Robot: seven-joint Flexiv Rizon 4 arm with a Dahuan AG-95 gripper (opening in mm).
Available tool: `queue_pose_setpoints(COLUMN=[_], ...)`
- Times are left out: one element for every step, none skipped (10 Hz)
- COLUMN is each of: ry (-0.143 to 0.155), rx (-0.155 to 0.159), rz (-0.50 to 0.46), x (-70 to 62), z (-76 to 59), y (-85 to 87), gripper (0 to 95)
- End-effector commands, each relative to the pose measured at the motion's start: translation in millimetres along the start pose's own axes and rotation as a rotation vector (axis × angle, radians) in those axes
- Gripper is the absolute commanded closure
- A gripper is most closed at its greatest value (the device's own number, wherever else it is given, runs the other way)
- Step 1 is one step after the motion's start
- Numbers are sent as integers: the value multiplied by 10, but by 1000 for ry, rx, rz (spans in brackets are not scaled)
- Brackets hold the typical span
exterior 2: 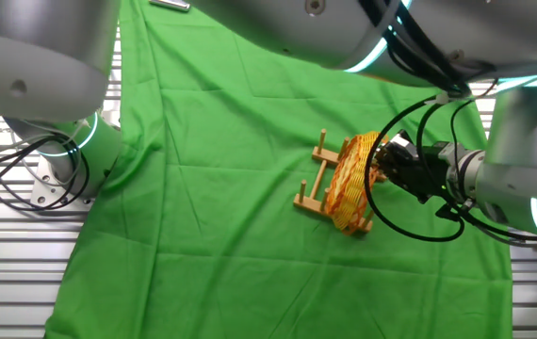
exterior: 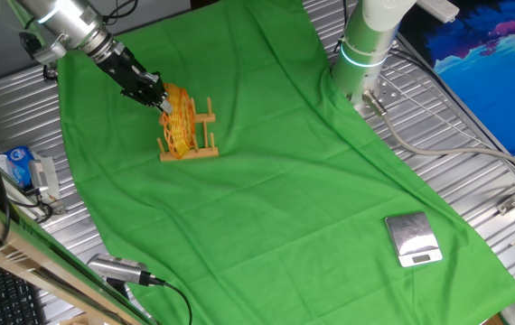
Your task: Take the dish off the dish rack
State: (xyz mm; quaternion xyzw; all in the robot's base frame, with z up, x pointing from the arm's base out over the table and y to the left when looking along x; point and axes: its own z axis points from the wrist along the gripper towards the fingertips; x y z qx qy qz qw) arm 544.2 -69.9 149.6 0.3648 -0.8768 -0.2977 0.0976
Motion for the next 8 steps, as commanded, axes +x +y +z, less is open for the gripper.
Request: queue_pose_setpoints(ry=[2,6,7,9,13,13,13,12], rx=[2,1,0,-3,-5,-7,-11,-14], rz=[1,3,3,6,10,11,12,13], x=[5,4,4,4,3,3,3,3], z=[-3,-19,-32,-43,-60,-69,-77,-81], y=[9,25,40,52,70,80,90,95], gripper=[950,950,950,950,950,950,950,950])
